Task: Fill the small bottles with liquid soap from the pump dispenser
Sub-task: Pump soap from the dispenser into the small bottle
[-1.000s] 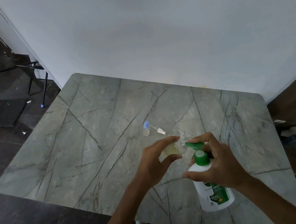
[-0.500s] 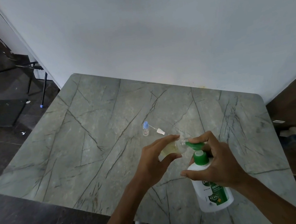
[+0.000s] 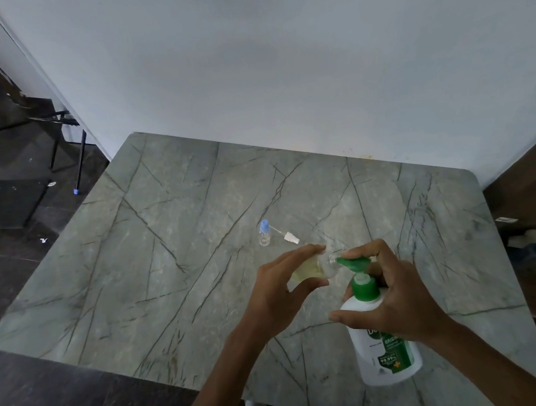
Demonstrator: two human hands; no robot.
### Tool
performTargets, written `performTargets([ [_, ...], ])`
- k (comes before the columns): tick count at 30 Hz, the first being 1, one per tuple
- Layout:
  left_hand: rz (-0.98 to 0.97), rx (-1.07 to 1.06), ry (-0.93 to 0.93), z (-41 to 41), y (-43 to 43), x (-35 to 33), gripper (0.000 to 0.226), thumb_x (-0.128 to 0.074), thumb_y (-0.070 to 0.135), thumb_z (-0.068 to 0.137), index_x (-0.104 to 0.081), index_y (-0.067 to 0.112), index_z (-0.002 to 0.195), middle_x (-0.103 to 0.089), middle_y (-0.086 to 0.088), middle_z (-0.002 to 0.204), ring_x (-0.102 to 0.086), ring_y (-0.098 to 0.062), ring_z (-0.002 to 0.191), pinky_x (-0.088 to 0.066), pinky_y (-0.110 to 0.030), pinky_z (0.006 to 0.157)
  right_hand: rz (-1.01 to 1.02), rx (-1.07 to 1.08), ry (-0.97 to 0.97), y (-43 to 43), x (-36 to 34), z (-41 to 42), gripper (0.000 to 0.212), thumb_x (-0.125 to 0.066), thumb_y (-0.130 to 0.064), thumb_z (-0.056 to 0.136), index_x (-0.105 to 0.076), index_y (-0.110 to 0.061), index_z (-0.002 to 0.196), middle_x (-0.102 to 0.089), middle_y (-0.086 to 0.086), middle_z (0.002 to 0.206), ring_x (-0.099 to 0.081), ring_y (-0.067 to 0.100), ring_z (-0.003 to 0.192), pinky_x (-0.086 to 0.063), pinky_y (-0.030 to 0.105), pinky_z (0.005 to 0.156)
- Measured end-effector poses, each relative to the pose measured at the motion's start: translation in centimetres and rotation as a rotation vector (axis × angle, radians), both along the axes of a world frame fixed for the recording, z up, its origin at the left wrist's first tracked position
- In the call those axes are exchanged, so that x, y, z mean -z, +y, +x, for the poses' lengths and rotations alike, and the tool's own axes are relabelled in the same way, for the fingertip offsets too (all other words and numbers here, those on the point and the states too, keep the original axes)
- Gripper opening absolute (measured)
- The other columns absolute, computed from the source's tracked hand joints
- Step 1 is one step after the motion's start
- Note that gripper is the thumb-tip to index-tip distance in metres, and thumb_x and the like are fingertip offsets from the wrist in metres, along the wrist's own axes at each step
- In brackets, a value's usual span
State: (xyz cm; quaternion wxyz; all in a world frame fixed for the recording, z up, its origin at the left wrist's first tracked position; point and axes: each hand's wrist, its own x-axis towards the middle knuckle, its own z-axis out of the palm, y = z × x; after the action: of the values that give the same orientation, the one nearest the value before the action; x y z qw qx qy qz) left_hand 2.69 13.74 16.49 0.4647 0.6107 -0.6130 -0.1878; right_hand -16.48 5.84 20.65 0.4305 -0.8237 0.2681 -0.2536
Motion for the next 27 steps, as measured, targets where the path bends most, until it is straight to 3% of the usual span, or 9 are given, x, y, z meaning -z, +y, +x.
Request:
performTargets([
  [7, 0.027, -0.005, 0.006, -0.17, 0.04, -0.07, 0.05, -0.066, 0.044, 0.082, -0.058, 0.027, 0.127, -0.058, 0.02, 0.119, -0.053, 0.02, 0.101, -0.042, -0.002, 0.083, -0.015, -0.009, 0.019, -0.04, -0.19, -0.14, 0.075, -0.09, -0.044, 0.057, -0.045, -0.032, 0.116, -0.071, -0.01, 0.077, -0.07, 0.004, 0.07, -0.056, 0.018, 0.062],
  [12, 0.036, 0.003, 0.021, -0.06, 0.09, 0.07, 0.051, -0.07, 0.044, 0.081, -0.061, 0.023, 0.126, -0.064, 0.016, 0.118, -0.06, 0.007, 0.103, -0.045, -0.008, 0.086, 0.0, 0.005, 0.021, -0.13, -0.35, -0.01, 0.075, -0.091, -0.039, 0.055, -0.049, -0.022, 0.114, -0.071, -0.005, 0.076, -0.071, 0.006, 0.067, -0.058, 0.023, 0.059],
  [19, 0.048, 0.038, 0.024, -0.08, 0.2, 0.2, 0.051, -0.073, 0.038, 0.081, -0.061, 0.02, 0.126, -0.067, 0.007, 0.119, -0.062, 0.002, 0.105, -0.046, -0.009, 0.087, 0.032, 0.018, 0.017, -0.11, -0.85, 0.24, 0.065, -0.09, -0.044, 0.055, -0.052, -0.018, 0.102, -0.071, -0.013, 0.09, -0.071, 0.006, 0.067, -0.057, 0.02, 0.058],
  [27, 0.04, 0.007, 0.015, -0.15, 0.0, 0.42, 0.052, -0.066, 0.047, 0.083, -0.06, 0.018, 0.127, -0.063, 0.015, 0.116, -0.057, 0.014, 0.102, -0.044, -0.007, 0.087, 0.081, 0.019, 0.044, -0.14, -0.74, 0.16, 0.075, -0.093, -0.031, 0.054, -0.048, -0.021, 0.114, -0.072, -0.003, 0.081, -0.071, 0.01, 0.064, -0.058, 0.023, 0.058],
])
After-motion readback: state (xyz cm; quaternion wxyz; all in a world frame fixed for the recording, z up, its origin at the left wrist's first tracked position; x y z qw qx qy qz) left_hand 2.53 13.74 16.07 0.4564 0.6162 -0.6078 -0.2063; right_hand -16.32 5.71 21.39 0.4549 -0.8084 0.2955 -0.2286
